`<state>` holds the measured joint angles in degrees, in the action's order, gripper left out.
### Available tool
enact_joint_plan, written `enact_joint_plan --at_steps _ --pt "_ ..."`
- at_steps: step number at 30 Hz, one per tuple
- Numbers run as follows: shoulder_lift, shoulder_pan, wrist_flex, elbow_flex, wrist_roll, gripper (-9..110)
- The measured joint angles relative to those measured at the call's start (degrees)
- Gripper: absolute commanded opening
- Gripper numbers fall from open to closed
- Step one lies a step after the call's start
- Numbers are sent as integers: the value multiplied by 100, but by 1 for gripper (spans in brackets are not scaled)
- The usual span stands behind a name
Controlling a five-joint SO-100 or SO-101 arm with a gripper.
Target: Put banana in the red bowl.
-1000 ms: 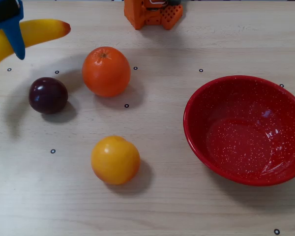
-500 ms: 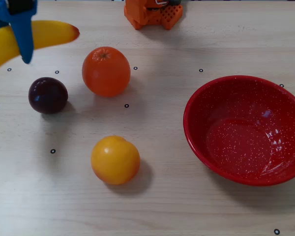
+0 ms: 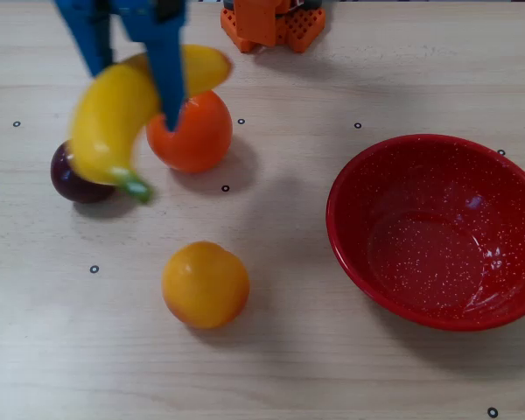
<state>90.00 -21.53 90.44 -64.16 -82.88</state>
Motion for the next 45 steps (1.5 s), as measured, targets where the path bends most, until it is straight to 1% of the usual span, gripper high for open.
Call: enact_joint_plan --at_steps 9,15,17,23,28,34,40,45 --pt "0 1441 35 0 729 0" --pt "0 2127 35 0 1099 0" --pt "-9 2320 35 255 1204 0" --pt "-308 2839 -18 896 1661 0" --pt "-861 3138 -281 914 2013 0" --pt "-1055 3472 -413 914 2549 0" --pt "-1274 3946 -413 914 2865 0" --pt "-1301 4245 -149 958 3173 0"
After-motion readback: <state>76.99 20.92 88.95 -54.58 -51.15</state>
